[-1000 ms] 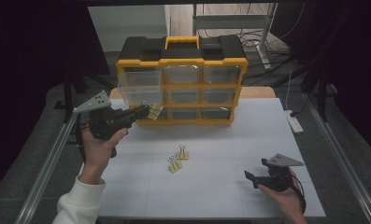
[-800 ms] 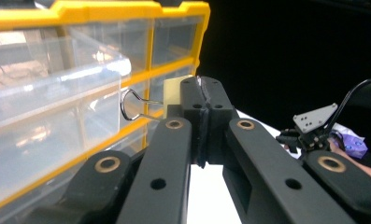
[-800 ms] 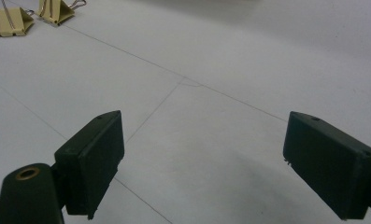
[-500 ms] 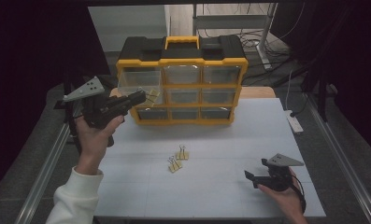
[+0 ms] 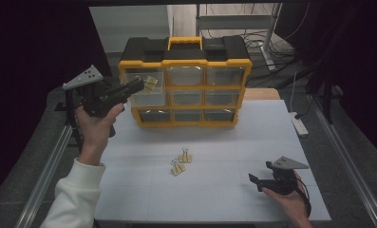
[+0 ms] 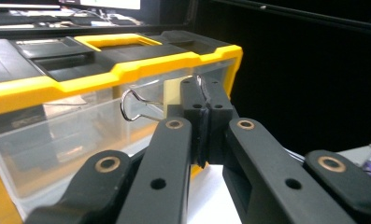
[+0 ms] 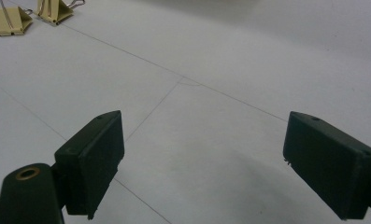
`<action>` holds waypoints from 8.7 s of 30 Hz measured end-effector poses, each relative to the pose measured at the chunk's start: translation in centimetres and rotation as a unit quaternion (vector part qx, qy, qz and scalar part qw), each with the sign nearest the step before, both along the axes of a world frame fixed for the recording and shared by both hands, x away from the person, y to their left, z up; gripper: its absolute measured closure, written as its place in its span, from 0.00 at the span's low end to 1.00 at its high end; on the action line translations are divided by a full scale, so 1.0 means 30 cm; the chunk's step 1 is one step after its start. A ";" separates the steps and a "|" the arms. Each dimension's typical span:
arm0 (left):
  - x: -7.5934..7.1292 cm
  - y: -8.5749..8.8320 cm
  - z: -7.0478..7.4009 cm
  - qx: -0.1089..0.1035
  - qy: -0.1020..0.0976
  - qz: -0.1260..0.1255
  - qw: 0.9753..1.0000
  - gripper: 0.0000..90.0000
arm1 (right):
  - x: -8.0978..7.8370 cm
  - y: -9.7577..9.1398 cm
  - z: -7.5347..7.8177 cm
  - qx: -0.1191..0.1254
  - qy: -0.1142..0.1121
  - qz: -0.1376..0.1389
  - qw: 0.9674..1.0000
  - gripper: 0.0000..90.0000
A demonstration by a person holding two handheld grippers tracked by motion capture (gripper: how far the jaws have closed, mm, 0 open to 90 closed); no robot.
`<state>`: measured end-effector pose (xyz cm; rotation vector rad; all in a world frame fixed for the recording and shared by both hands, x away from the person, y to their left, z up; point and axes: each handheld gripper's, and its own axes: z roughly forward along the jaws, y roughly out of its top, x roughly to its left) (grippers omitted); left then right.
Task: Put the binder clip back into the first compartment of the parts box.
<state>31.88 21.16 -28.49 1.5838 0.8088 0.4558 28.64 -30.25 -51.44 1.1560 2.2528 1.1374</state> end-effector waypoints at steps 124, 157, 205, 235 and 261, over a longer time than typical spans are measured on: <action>0.039 -0.178 -0.628 0.157 0.224 -0.080 0.959 0.19 | 0.000 0.003 -0.001 -0.001 -0.004 0.001 1.000 0.14; 0.061 -0.268 -0.736 0.160 0.288 -0.171 0.928 0.99 | -0.001 0.003 -0.001 -0.003 -0.003 0.001 1.000 0.14; -0.112 -0.096 -0.369 0.001 0.098 -0.092 0.991 0.99 | -0.001 0.001 0.003 -0.003 -0.008 -0.001 1.000 0.14; -0.049 -0.079 -0.082 -0.032 0.010 -0.048 0.998 0.99 | 0.002 -0.008 0.002 0.002 -0.005 -0.005 1.000 0.14; 0.023 -0.051 0.076 -0.019 -0.008 0.000 1.000 0.99 | 0.000 -0.012 0.009 0.011 -0.010 -0.007 1.000 0.14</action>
